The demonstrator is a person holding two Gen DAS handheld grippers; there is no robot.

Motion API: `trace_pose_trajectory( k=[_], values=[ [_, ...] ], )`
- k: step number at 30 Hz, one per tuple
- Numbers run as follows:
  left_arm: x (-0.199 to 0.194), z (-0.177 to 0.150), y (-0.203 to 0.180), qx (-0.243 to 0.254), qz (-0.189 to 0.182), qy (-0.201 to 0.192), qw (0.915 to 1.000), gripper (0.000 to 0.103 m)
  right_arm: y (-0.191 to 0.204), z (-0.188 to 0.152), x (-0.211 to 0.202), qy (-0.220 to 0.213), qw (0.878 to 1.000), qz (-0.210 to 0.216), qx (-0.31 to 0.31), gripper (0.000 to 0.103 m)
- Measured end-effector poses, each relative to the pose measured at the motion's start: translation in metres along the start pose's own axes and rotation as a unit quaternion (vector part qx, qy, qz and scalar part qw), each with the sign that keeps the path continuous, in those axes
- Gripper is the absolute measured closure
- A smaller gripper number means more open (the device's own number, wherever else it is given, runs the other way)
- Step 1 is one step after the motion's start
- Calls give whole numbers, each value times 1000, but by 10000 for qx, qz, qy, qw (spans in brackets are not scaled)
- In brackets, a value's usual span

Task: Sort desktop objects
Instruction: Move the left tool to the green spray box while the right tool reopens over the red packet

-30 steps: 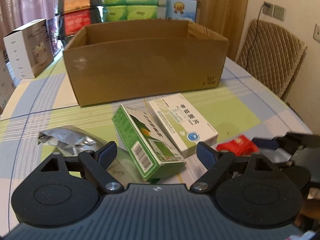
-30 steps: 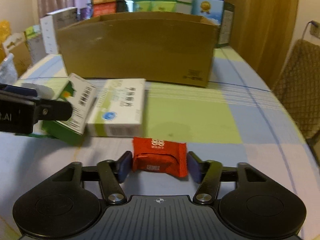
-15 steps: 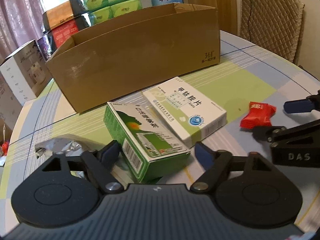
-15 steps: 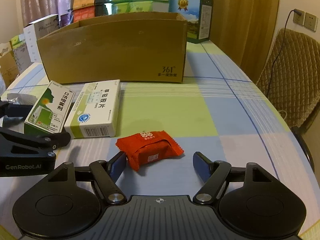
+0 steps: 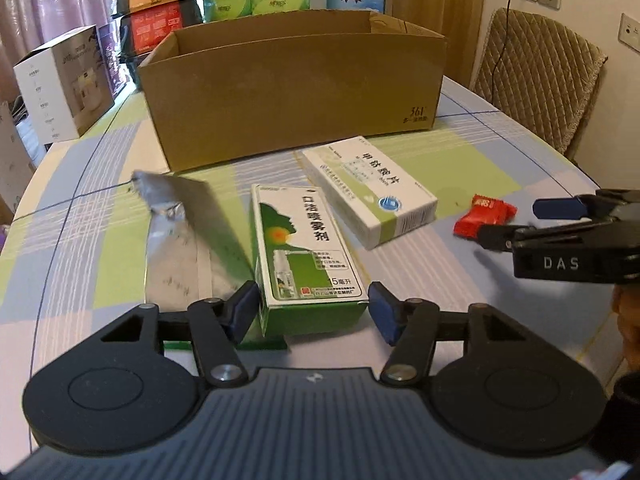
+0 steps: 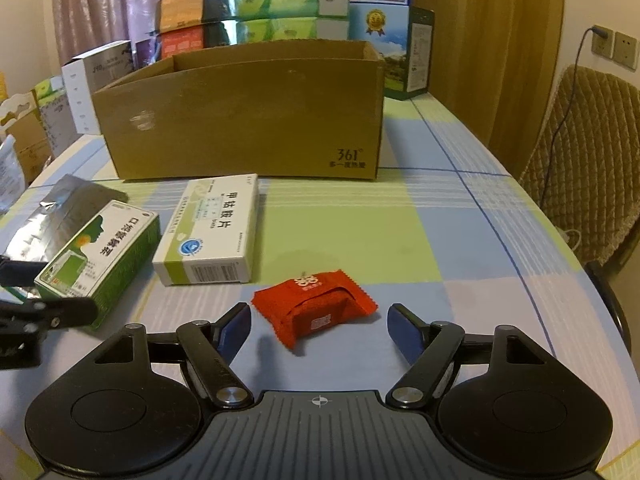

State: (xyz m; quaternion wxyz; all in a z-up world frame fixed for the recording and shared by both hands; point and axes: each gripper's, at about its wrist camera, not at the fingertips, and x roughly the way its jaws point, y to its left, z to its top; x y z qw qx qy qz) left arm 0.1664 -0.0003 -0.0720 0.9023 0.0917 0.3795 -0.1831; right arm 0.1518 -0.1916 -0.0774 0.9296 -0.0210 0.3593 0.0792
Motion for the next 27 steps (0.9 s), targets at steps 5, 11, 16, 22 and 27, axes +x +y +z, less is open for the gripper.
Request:
trace_pose_trajectory(
  k=[5,11,16,22,27],
  values=[
    [0,-2,6,-178,66,-37,9998,45,3,3,4,-127,9996,-108,-246,17],
    [2,2,8,-226,-13,-103,9997,40,1,6,27,-110,9976,143,-671,17],
    [7,5,7,-256,-92,-134,9995,37,-8,4,39,94,9991,250,-336,19],
    [13,4,5,-251,-84,-47,9996,34,3,5,31,118,9976,424,-539,56],
    [16,4,3,-267,-64,-46,9996,31,8,3,22,253,9973,586,-356,60]
  ],
)
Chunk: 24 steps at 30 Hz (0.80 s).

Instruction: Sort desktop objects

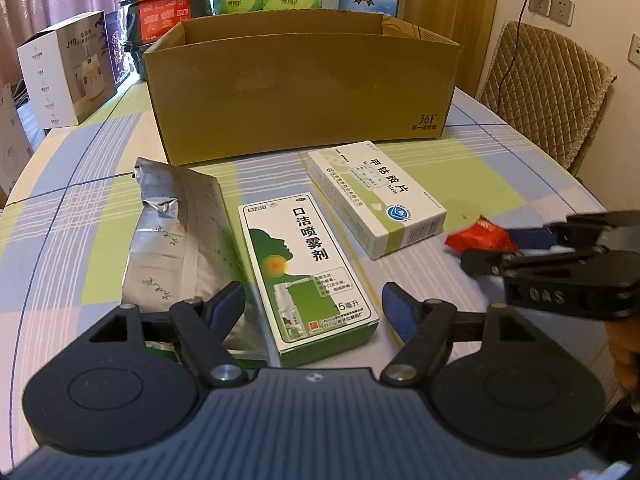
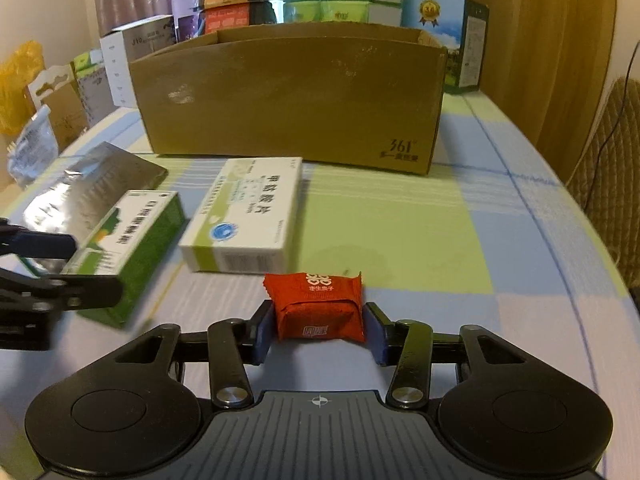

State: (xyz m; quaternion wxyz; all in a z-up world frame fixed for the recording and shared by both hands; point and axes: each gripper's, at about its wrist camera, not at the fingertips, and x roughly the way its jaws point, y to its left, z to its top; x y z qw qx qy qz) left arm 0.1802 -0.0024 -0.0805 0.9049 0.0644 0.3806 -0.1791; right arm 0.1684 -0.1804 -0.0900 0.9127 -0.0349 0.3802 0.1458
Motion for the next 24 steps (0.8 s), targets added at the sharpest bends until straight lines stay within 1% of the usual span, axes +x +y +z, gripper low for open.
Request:
trace_pose_trajectory(
  k=[4,10,11,12,13,14,15,17,19,24],
  values=[
    [5,1,-3,28,37,19,10000,30,4,-3,-10,3,9999,102,48,61],
    [15,1,-6,-11,155,61,9999,30,8,-4,-10,-16,10000,0,-82,61],
    [17,1,-6,-5,182,70,9998,31,9,-4,-9,-20,9999,-8,-104,61],
    [18,0,-7,6,210,91,9997,34,10,-4,-9,-30,9999,-20,-132,60],
    [20,0,-7,18,231,129,9996,37,10,-5,-9,-41,9999,-26,-161,58],
    [21,-1,-7,11,259,183,9995,41,10,-5,-9,-38,9998,-25,-188,51],
    [21,-1,-6,-8,253,202,9995,43,10,-5,-9,-57,9998,2,-189,47],
    [19,-2,-4,-31,218,243,9995,47,11,-5,-10,-133,9997,46,-190,31],
    [16,-3,-2,-45,193,255,9995,49,12,-4,-10,-188,9996,40,-219,28],
    [17,-3,-1,-101,165,296,9994,48,11,-1,-1,-70,9998,103,-141,28]
  ],
)
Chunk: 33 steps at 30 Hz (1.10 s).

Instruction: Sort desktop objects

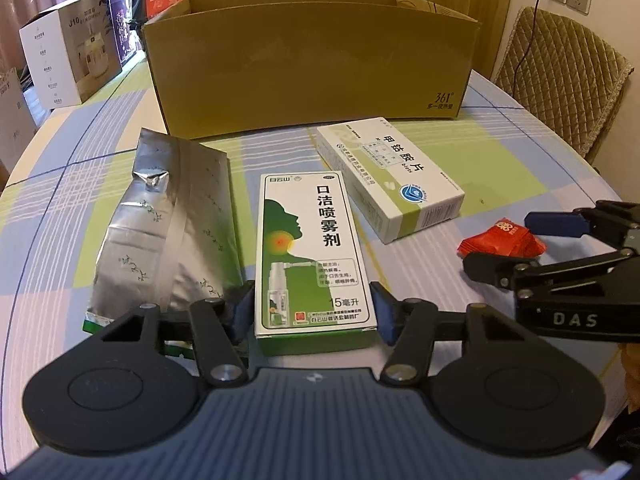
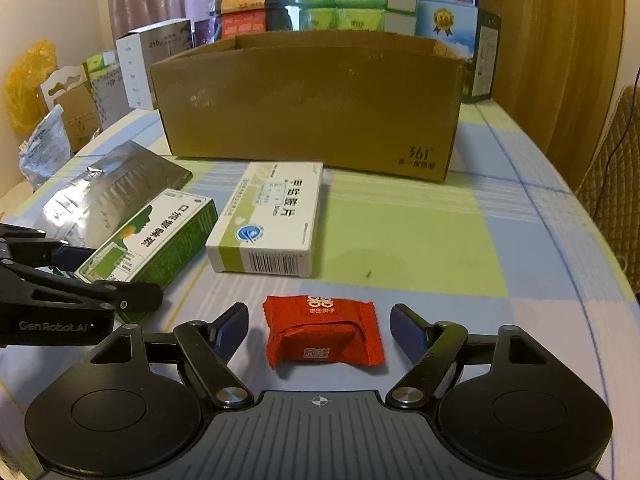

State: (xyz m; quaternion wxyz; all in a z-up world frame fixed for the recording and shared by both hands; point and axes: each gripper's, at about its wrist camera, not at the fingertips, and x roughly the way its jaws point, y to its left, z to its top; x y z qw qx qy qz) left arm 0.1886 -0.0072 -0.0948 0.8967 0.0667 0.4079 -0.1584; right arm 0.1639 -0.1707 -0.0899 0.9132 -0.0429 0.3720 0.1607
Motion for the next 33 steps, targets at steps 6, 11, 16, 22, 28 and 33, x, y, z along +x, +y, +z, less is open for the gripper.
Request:
trace_pose_trajectory(
  k=[6,11,16,22,28,33],
  values=[
    [1,3,-3,4,8,-42,10000,38,6,-1,2,29,9997,-5,-238,59],
    [4,5,1,-81,32,-42,10000,38,7,-1,1,20,9998,-37,-193,62],
    [7,8,2,-99,96,-47,9999,44,9,1,-2,-50,9999,-36,-140,62],
    [7,9,0,33,78,-10,10000,52,11,3,-5,-100,9999,-47,-111,62],
    [-6,9,1,-22,39,-64,10000,52,9,7,-12,-236,9997,-87,-27,62],
    [-17,15,-1,-54,-19,-198,9998,52,11,10,-17,-344,9994,-91,-14,63]
  ],
)
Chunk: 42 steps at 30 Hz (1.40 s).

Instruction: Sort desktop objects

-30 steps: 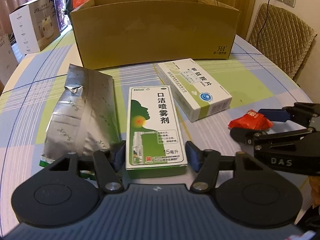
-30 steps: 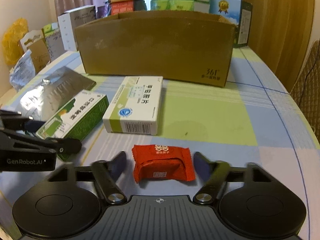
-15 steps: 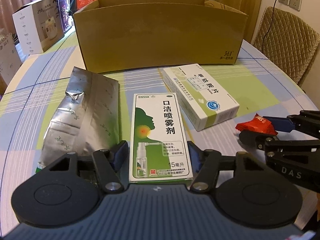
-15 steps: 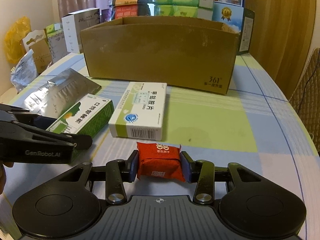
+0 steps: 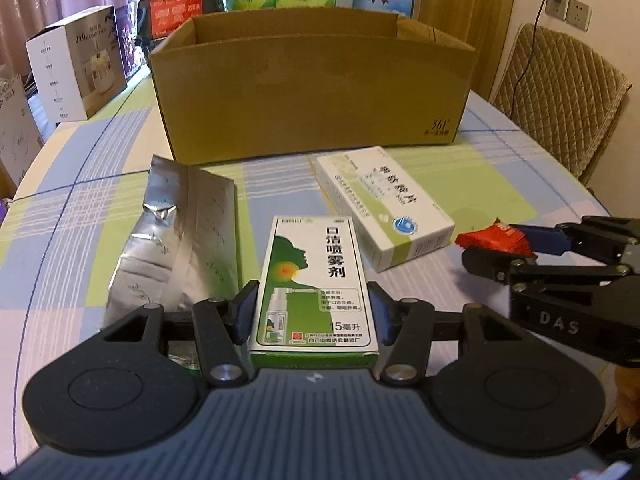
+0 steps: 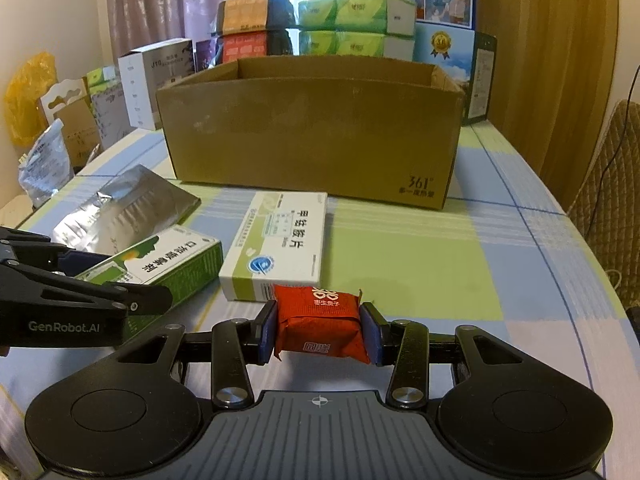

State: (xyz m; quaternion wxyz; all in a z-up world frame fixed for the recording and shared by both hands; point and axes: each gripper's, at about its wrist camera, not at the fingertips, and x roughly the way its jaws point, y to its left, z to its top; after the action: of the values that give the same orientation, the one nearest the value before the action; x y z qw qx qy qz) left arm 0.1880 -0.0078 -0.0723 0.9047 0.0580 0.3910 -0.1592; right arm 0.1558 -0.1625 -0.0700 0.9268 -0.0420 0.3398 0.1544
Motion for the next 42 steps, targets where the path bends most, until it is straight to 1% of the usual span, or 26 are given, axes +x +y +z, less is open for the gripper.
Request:
trace_pose_trajectory(
  k=[5,10,17,22,28,30,42],
  values=[
    [0,-2,-2,27,-15,31,10000,52,3,1,-2,-9,10000,25,-18,63],
    [11,-7,2,-90,-67,242,9996,52,1,0,0,58,10000,27,31,63],
    [26,-3,4,-134,-70,239,9996,51,2,0,5,109,9999,40,40,63],
    [27,-1,1,-2,-30,287,9996,52,2,-1,7,121,9999,62,55,63],
    [8,5,0,-19,-6,5,10000,52,5,4,-1,-95,10000,-28,-1,63],
    [4,7,0,-58,-1,-35,10000,52,6,5,-2,-126,9999,-32,-21,63],
    [-3,13,0,-208,12,-25,9998,52,8,7,-4,-159,9999,-29,-16,63]
  ],
)
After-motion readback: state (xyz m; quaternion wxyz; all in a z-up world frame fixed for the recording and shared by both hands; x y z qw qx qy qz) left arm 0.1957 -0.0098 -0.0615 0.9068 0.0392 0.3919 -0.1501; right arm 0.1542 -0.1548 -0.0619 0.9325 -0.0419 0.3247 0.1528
